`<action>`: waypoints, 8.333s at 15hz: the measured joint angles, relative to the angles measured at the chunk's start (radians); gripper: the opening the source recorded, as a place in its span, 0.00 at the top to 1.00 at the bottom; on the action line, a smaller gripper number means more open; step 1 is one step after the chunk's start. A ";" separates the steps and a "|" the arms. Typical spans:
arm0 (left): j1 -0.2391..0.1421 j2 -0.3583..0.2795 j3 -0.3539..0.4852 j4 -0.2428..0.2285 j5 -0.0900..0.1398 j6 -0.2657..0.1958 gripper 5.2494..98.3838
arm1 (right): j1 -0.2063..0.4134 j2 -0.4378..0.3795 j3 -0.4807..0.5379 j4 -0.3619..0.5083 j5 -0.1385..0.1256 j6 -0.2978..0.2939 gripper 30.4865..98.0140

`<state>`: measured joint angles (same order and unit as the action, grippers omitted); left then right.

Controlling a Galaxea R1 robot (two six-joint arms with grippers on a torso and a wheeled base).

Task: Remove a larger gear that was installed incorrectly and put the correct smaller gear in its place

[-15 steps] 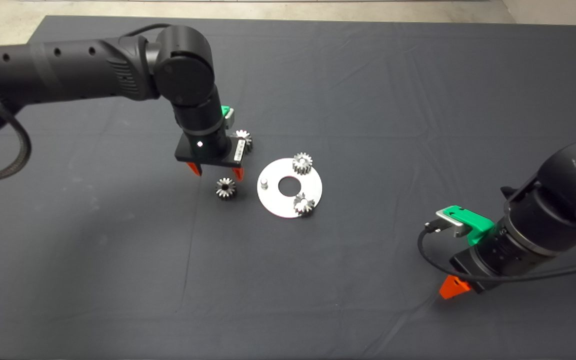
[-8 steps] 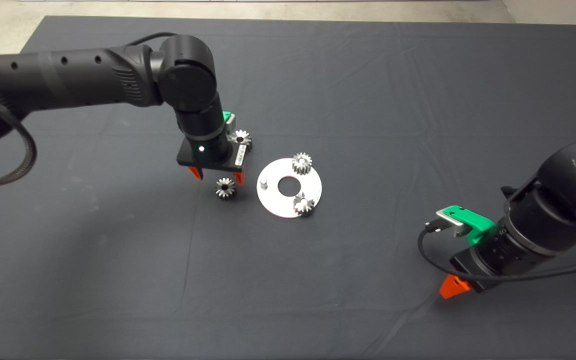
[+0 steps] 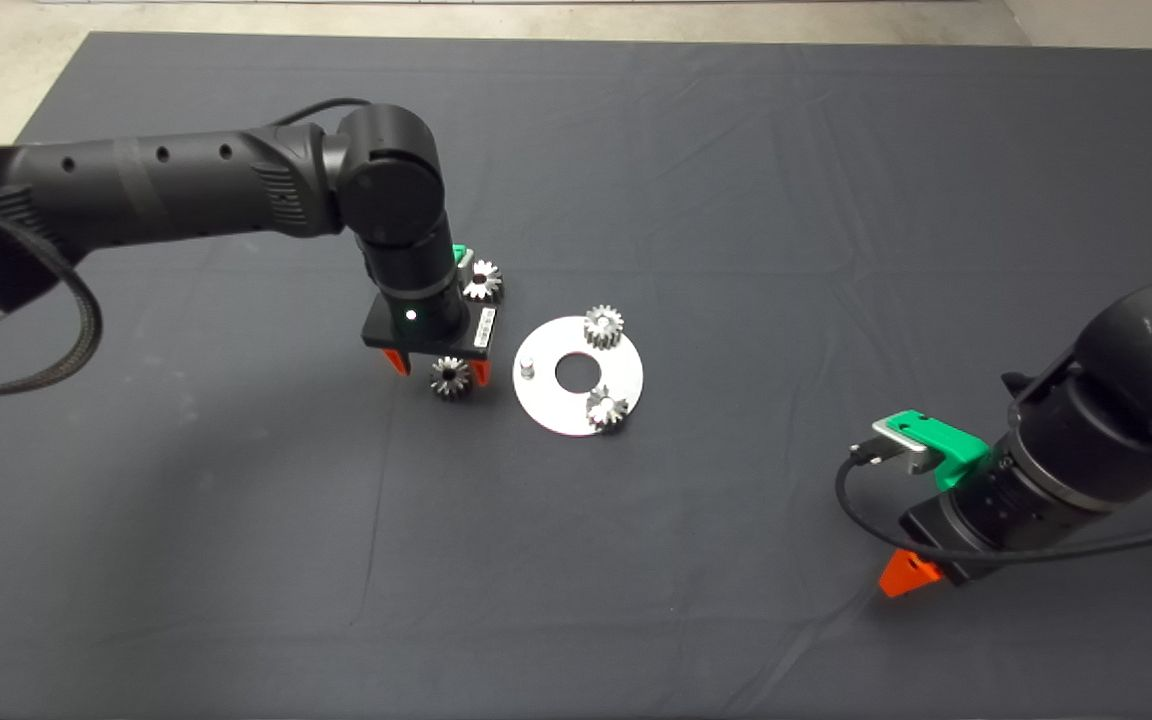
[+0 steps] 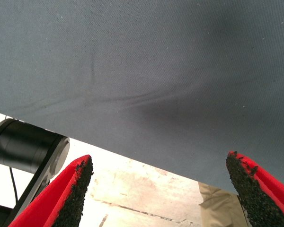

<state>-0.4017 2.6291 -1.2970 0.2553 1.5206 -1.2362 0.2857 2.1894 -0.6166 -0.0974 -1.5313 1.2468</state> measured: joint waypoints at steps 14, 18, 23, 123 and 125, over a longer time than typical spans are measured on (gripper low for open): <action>0.028 0.016 -0.043 0.019 0.000 0.030 0.32 | 0.000 0.005 -0.009 0.000 0.000 0.000 0.35; 0.028 0.025 -0.059 0.025 0.000 0.038 0.32 | 0.000 0.005 -0.012 0.000 0.000 0.000 0.35; 0.028 0.031 -0.071 0.025 -0.002 0.041 0.34 | 0.000 0.005 -0.019 0.000 0.000 -0.002 0.35; -0.107 0.200 -0.062 -0.087 0.004 0.061 0.82 | -0.044 0.060 -0.204 -0.009 0.001 -0.049 0.35; -0.107 0.210 -0.065 -0.087 0.001 0.062 0.82 | -0.044 0.058 -0.200 -0.009 0.001 -0.049 0.35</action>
<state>-0.5083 2.8388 -1.3619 0.1687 1.5217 -1.1743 0.2415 2.2474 -0.8164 -0.1061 -1.5306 1.1979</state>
